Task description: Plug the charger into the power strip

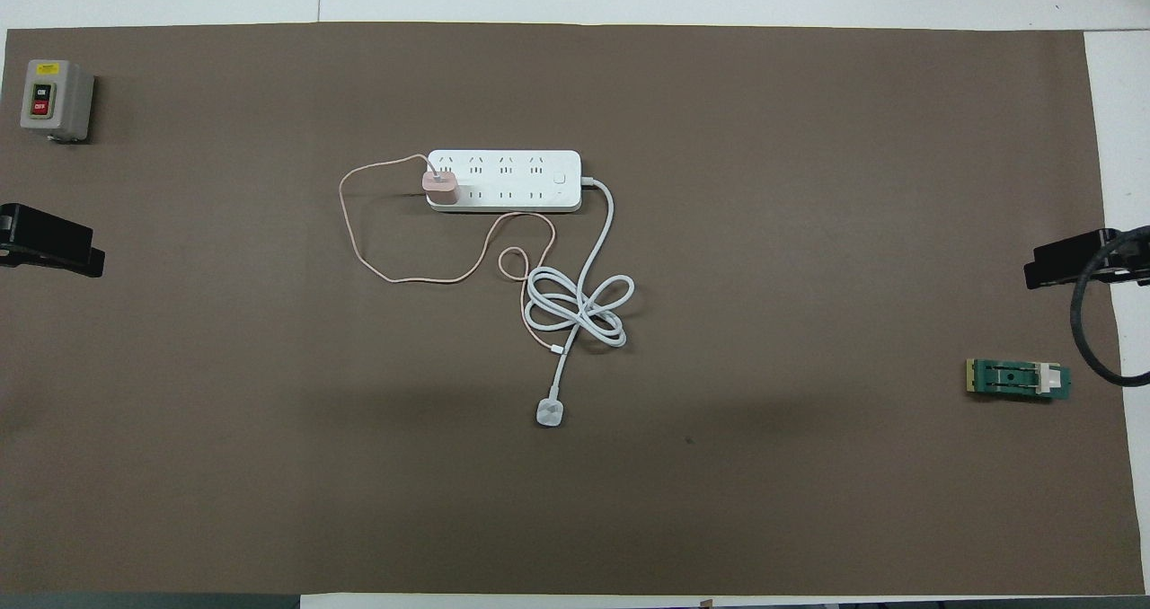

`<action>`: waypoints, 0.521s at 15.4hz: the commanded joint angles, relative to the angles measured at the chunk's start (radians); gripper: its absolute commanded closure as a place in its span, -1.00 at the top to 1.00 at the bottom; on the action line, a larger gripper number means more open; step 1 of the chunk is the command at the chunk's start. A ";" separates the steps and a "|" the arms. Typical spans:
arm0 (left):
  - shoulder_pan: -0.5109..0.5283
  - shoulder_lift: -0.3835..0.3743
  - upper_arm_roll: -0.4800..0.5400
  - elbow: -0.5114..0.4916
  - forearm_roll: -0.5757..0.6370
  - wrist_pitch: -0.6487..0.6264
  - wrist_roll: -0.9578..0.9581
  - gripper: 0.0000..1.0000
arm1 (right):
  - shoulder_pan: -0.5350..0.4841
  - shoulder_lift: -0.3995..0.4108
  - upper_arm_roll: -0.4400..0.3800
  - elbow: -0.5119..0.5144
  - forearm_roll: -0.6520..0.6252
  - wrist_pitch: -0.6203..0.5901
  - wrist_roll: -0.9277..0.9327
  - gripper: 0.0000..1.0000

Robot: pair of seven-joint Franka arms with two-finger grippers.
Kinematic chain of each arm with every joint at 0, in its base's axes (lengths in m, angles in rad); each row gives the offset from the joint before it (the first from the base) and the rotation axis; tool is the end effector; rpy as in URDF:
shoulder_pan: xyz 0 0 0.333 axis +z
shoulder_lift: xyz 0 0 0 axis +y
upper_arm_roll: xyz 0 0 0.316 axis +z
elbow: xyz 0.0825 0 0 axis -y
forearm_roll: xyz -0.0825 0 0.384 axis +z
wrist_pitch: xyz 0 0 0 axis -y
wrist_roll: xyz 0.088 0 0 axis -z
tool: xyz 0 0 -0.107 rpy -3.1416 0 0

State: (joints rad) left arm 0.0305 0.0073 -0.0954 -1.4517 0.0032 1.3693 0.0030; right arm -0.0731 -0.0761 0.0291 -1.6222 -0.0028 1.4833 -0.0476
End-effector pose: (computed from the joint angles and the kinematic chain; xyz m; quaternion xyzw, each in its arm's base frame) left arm 0.5342 -0.0341 0.6588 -0.9984 0.0337 0.0448 0.0026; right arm 0.5207 -0.0226 0.6340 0.9995 0.0016 -0.0315 0.0011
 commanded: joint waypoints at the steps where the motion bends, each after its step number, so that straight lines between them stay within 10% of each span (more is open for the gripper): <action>1: -0.023 -0.021 0.008 -0.038 0.011 0.028 -0.011 1.00 | -0.014 -0.002 0.011 0.010 0.004 -0.020 -0.028 1.00; 8: -0.024 -0.001 0.006 -0.021 0.001 0.054 -0.011 1.00 | -0.014 -0.002 0.011 0.010 0.004 -0.021 -0.029 1.00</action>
State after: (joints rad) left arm 0.0199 0.0109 -0.0978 -1.4612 0.0029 1.4014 0.0030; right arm -0.0731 -0.0761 0.0292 -1.6221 -0.0028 1.4833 -0.0476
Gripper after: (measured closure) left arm 0.000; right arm 0.000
